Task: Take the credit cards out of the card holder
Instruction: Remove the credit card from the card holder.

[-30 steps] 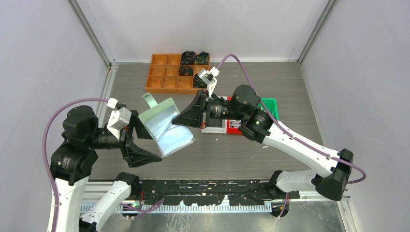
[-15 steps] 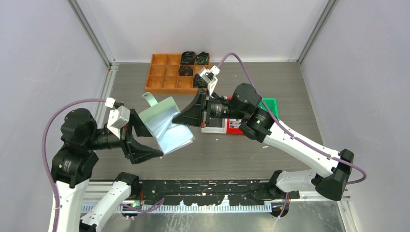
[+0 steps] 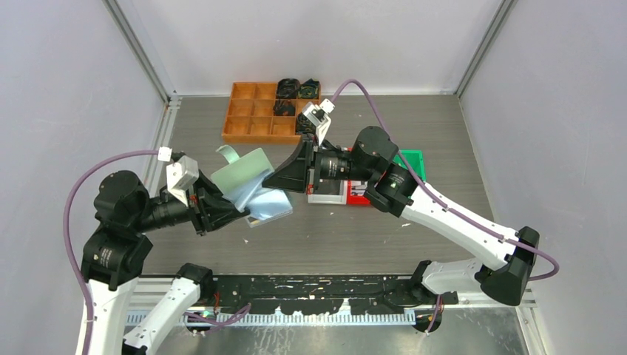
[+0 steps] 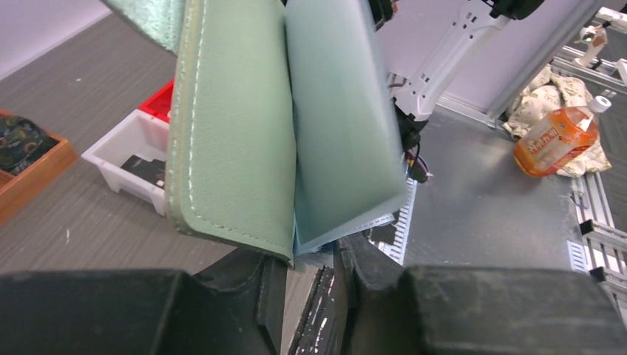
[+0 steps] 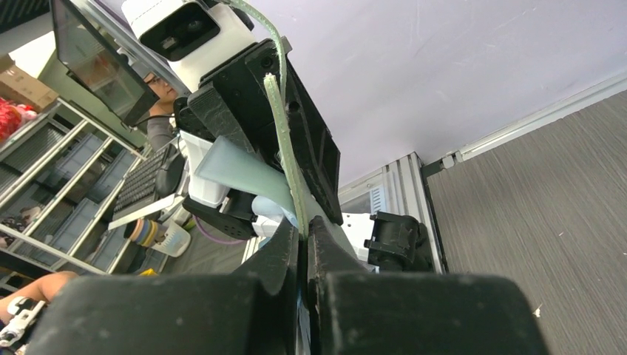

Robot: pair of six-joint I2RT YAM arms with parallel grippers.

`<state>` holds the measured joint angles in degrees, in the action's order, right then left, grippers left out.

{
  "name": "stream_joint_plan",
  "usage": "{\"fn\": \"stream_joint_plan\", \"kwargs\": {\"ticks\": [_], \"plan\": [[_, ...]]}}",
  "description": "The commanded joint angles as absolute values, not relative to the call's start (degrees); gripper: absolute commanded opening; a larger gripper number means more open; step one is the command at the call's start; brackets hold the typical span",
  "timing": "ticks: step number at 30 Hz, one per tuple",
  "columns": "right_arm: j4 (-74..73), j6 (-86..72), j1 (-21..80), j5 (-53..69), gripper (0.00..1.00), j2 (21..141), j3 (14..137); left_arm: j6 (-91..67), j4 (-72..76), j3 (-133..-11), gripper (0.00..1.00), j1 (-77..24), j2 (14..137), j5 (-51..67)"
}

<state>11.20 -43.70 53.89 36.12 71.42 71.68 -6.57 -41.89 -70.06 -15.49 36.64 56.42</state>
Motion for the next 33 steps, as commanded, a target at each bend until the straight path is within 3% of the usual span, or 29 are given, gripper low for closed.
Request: {"fn": "stream_joint_plan", "kwargs": {"ticks": [1, 7, 9, 12, 14, 23, 33], "plan": [[18.5, -48.6, 54.7, 37.0, 0.07, 71.2, 74.3, -5.4, -36.4, -69.0, 0.2, -15.3, 35.7, 48.5], [20.2, -53.6, 54.7, 37.7, 0.24, 73.3, 74.7, -4.5, -35.2, -68.2, 0.07, -15.4, 34.3, 45.2], [19.8, -53.9, 54.7, 38.5, 0.35, 73.6, 74.9, -6.6, -35.0, -68.7, 0.0, -15.4, 34.5, 45.4], [19.6, -53.6, 54.5, 39.8, 0.55, 73.1, 74.3, -9.9, -35.1, -70.0, 0.0, -15.4, 35.2, 47.2], [18.7, -52.3, 54.1, 40.7, 0.63, 71.9, 73.3, -12.8, -34.6, -70.8, 0.0, -15.4, 35.7, 48.8], [17.7, -46.9, 49.4, 46.5, 0.81, 62.4, 64.6, -27.4, -29.4, -74.2, 0.0, -15.4, 39.4, 55.1], [18.8, -41.7, 48.2, 44.1, 0.99, 55.1, 58.4, -37.7, -23.0, -73.7, 0.0, -15.4, 40.9, 54.8]]}}
